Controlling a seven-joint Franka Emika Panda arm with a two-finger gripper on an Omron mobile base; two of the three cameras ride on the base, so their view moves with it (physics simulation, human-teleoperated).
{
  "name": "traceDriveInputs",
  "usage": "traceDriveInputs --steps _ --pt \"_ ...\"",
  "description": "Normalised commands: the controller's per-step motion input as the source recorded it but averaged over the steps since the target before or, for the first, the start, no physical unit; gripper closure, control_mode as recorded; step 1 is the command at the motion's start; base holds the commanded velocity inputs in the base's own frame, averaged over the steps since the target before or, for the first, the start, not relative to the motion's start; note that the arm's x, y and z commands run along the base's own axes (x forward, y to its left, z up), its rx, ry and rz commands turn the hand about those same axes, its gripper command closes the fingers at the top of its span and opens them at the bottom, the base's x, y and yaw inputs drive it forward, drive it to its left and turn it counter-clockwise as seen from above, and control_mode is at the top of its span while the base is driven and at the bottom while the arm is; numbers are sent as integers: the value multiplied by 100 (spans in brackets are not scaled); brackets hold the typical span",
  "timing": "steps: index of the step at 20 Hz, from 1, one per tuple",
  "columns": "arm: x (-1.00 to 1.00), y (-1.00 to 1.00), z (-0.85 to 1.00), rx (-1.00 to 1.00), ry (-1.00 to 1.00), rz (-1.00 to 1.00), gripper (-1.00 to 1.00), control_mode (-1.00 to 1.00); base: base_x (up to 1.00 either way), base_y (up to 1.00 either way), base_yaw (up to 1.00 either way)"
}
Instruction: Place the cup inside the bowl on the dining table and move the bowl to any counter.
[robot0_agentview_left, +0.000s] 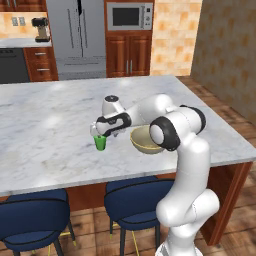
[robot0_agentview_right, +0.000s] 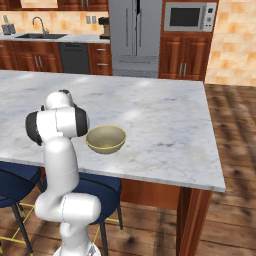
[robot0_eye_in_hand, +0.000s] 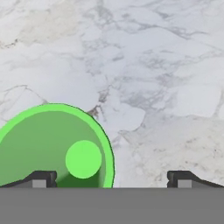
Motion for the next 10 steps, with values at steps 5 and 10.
traceDriveInputs --steps 5,10 --pt "3 0 -8 0 0 0 -100 -100 0 0 0" --pt "0 0 -5 0 0 0 -100 -100 0 0 0"
